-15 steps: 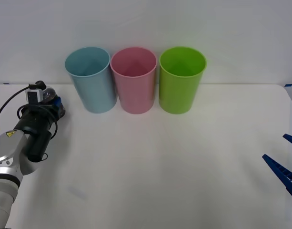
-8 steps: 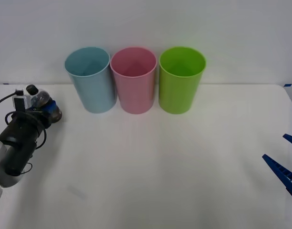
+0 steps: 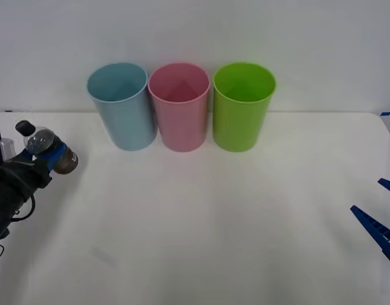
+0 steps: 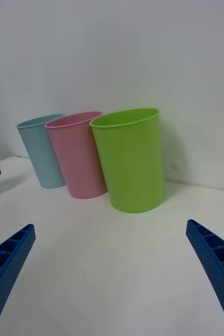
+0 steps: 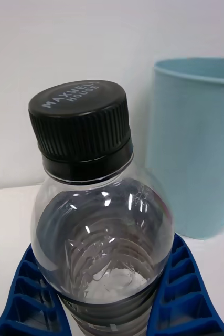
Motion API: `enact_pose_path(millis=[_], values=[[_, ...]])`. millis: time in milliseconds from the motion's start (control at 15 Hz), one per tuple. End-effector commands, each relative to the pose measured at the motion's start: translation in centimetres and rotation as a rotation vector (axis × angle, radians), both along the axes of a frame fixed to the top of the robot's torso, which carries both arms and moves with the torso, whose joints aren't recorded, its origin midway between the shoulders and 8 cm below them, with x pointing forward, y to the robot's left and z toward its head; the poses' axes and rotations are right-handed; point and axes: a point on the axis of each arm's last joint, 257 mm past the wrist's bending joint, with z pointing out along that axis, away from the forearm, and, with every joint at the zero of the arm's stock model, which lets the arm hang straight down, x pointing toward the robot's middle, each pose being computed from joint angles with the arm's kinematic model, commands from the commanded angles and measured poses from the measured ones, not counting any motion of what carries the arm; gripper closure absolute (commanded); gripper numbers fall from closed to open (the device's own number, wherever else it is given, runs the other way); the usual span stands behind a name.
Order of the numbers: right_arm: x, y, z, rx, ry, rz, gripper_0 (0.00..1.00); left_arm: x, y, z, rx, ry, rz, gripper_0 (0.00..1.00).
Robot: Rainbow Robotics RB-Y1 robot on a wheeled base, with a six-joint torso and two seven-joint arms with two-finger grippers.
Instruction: Grasp the object on the table and drop it into the matching bin: aluminum can to the light blue bin, PET bottle to the pink bin.
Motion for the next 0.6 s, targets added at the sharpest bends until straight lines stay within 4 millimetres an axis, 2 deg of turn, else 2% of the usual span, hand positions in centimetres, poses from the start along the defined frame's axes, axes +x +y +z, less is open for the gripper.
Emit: enact_pose_path(millis=[67, 333, 600], values=[[0.0, 0.0, 0.0, 0.000, 0.000, 0.000, 0.00, -2.9, -1.4, 2.1, -0.010, -0.018, -0.059, 1.00], [0.0, 0.0, 0.0, 0.000, 0.000, 0.000, 0.00, -6.3, -2.1, 5.6, -0.022, -0.050, -0.102, 1.00], [0.0, 0.0, 0.0, 0.000, 0.000, 0.000, 0.00, -8.1, -5.3, 10.5, -0.113, -0.117, -0.146, 1.00]])
